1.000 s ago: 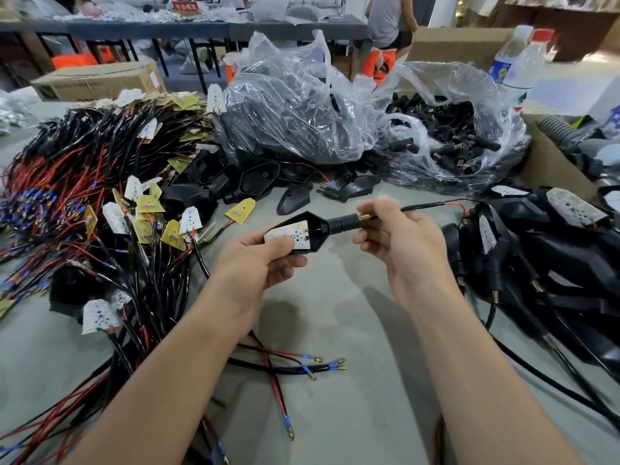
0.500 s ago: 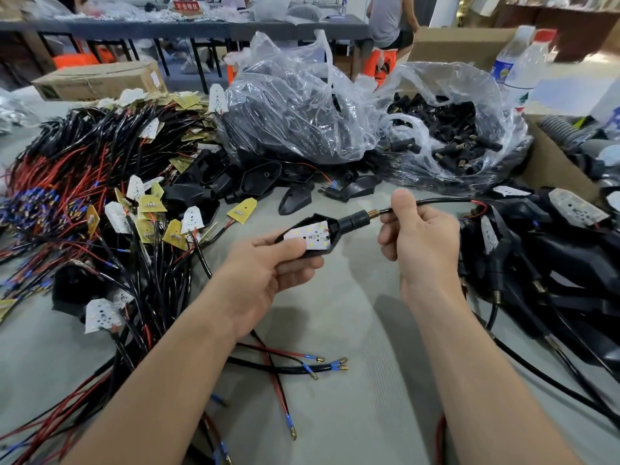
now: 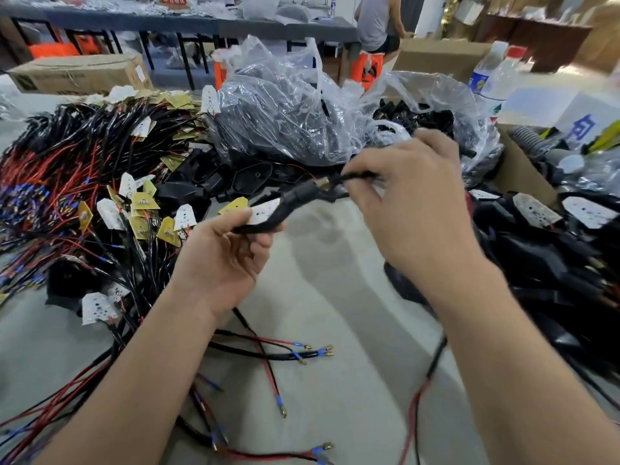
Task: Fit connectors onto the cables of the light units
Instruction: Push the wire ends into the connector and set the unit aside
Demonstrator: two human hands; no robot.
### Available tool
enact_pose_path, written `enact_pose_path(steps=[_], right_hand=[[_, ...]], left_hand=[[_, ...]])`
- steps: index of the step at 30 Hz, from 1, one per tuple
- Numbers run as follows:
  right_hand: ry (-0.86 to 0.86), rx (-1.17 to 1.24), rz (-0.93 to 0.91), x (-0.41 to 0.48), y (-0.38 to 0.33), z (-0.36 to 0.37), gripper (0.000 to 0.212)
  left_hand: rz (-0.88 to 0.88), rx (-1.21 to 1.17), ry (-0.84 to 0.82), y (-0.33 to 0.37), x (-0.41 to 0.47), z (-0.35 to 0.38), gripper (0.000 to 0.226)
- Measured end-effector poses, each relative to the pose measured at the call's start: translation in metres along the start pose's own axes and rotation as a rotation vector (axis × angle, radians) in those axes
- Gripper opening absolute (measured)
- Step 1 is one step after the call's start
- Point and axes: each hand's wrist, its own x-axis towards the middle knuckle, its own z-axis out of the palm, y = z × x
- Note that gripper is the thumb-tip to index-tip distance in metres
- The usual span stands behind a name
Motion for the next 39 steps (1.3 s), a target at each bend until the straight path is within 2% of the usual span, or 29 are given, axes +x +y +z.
enact_pose_path(steps=[5,9,11,13,15,17,19,22,25,27,29,33,36,39], right_hand=[[-0.12,-0.212,-0.018,0.004,0.001,-0.075,0.012],[-0.26,-0.235,0.156,-0.018,0.039,-0.122,0.013],[-0.233,-0.315,0.197,-0.039,0.059,-0.134,0.013],[-0.17,-0.387,0.284,-0.061,0.077,-0.137,0.015],[-0.177,-0.442,0.426,-0.08,0.093,-0.132,0.017],[-0.227,-0.512,0.55,-0.099,0.104,-0.12,0.018],[-0.287,-0.63,0.54,-0.114,0.106,-0.102,0.015],[-0.29,-0.683,0.414,-0.127,0.1,-0.075,0.026],[-0.25,-0.488,0.28,-0.126,0.088,-0.048,0.041],[-0.301,-0.403,0.233,-0.121,0.082,-0.031,0.034],[-0.344,-0.35,0.261,-0.111,0.079,-0.019,0.026],[-0.18,-0.272,0.3,-0.072,0.088,-0.015,0.025],[-0.114,-0.319,0.305,-0.021,0.115,-0.014,0.026],[-0.307,-0.424,0.445,0.038,0.156,-0.008,0.014]], left_hand=[[-0.023,0.223,-0.004,0.003,-0.004,0.031,0.024],[-0.022,0.173,-0.002,-0.016,0.001,0.069,0.012],[-0.047,0.134,-0.102,-0.033,0.003,0.091,0.005],[-0.099,0.175,-0.244,-0.052,0.007,0.109,0.027],[-0.08,0.424,-0.313,-0.073,0.013,0.121,0.048],[0.072,0.945,-0.306,-0.096,0.016,0.127,0.058],[0.255,1.378,-0.308,-0.114,0.016,0.126,0.054],[0.382,1.597,-0.366,-0.131,0.015,0.119,0.054],[0.457,1.718,-0.396,-0.136,0.015,0.113,0.065],[0.467,1.774,-0.432,-0.135,0.017,0.111,0.068],[0.485,1.774,-0.46,-0.134,0.02,0.108,0.067],[0.559,1.704,-0.418,-0.136,0.026,0.107,0.075],[0.593,1.629,-0.435,-0.144,0.025,0.107,0.077],[0.605,1.523,-0.33,-0.136,0.028,0.102,0.069]])
